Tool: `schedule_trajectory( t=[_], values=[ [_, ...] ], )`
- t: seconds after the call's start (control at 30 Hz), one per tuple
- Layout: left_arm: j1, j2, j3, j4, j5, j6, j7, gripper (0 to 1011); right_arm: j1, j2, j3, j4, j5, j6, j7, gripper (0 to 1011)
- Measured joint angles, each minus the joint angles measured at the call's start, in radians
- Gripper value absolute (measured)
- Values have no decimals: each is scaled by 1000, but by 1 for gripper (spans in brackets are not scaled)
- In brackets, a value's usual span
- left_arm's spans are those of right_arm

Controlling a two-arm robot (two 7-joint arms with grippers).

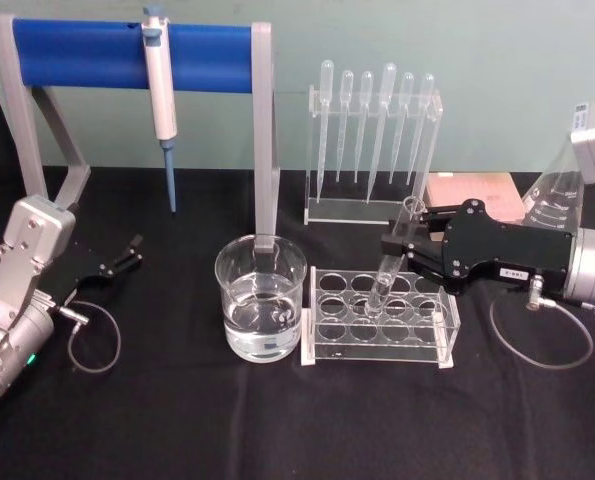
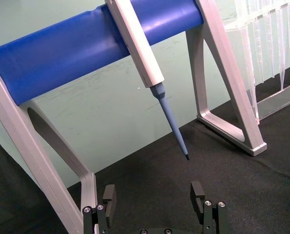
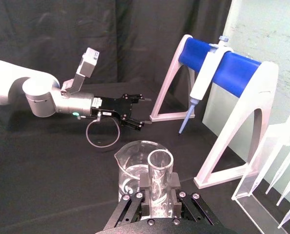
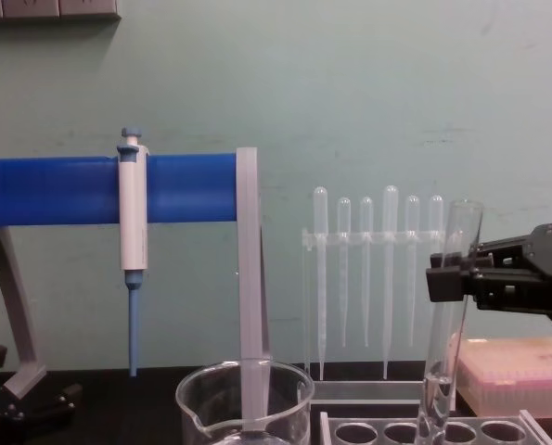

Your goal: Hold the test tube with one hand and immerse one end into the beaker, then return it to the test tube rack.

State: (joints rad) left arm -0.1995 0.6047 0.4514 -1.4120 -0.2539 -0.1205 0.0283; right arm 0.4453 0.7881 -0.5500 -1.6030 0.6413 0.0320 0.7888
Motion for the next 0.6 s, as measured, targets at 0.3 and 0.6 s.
schedule_trajectory(
  t=[0.3,0.6],
  values=[
    [0,0,0,0,0,0,0,1000,1,-24,4,20,-12,-9,3,236],
    [0,0,0,0,0,0,0,1000,-6,-41,1,45,-34,-19,1,236]
  ],
)
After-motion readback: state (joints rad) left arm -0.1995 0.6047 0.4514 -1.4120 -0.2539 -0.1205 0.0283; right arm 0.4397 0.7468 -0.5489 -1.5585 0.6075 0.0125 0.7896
